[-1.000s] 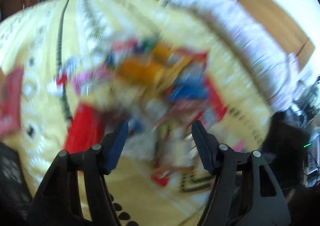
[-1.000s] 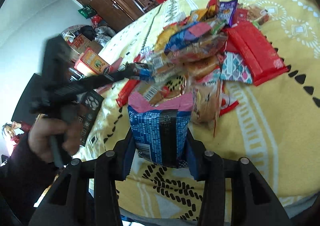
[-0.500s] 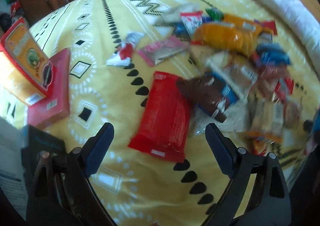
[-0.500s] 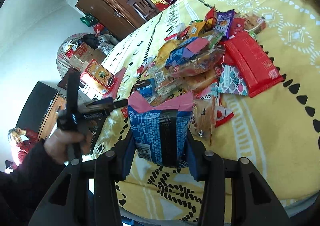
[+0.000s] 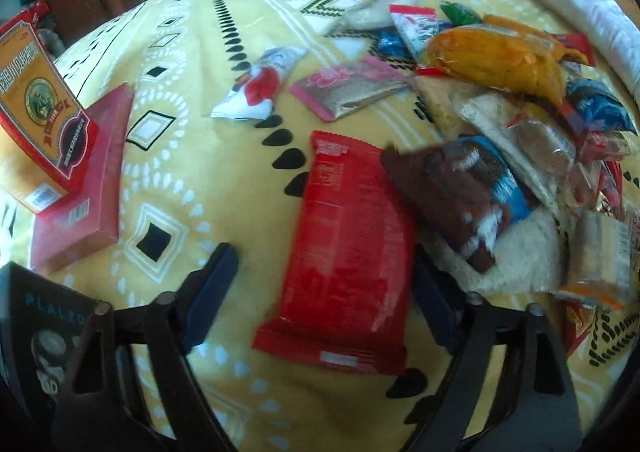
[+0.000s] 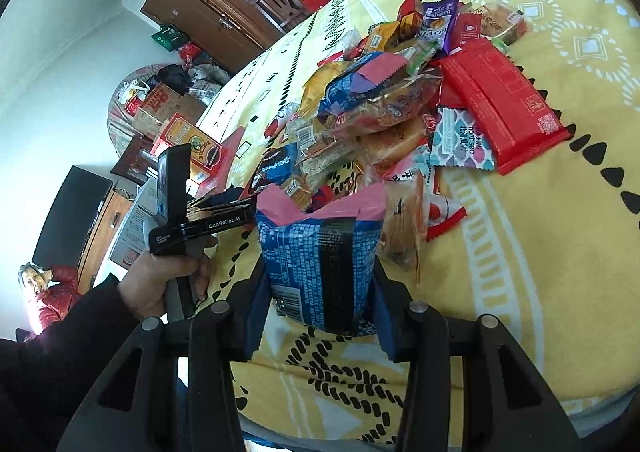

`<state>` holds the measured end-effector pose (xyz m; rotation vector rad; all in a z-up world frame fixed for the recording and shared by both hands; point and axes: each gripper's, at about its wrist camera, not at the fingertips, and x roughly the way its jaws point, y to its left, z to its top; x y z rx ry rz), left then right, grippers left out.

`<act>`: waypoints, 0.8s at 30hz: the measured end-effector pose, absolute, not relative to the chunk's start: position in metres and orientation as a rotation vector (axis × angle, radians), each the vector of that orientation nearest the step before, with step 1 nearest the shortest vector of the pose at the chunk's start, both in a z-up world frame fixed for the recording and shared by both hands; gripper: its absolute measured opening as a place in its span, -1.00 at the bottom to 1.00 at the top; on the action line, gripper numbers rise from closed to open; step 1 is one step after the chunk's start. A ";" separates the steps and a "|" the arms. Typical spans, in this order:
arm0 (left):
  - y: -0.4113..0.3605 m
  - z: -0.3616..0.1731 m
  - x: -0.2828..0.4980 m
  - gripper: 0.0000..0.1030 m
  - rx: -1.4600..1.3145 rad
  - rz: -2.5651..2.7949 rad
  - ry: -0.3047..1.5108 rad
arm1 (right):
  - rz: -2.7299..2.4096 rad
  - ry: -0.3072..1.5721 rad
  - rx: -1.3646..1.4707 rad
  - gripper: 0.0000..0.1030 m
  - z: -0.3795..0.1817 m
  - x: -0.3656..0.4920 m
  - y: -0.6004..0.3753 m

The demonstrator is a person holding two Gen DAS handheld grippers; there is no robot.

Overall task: Organize snacks
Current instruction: 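Grasp the flat red packet with the left gripper, then carry both packets over the clear bowl and open both grippers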

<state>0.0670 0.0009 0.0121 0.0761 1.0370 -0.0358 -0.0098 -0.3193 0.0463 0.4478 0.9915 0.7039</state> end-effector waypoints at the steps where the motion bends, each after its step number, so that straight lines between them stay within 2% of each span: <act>1: -0.002 0.013 0.065 0.34 0.079 -0.043 1.034 | 0.705 0.991 0.446 -0.05 0.046 -0.010 -0.319; 2: -0.007 0.014 0.064 0.10 0.083 -0.054 1.031 | 0.706 0.993 0.445 -0.05 0.046 -0.010 -0.317; 3: -0.010 0.016 0.063 0.07 0.083 -0.052 1.032 | 0.707 0.994 0.442 -0.05 0.046 -0.010 -0.316; 12: -0.008 0.052 0.020 0.04 -0.089 -0.033 0.966 | 0.710 0.969 0.398 -0.05 0.051 -0.012 -0.308; 20: -0.001 0.130 -0.027 0.04 -0.088 -0.019 0.799 | 0.743 0.950 0.320 -0.05 0.060 -0.023 -0.290; 24: 0.022 0.174 -0.052 0.04 -0.098 0.025 0.710 | 0.763 0.889 0.247 -0.05 0.091 -0.026 -0.275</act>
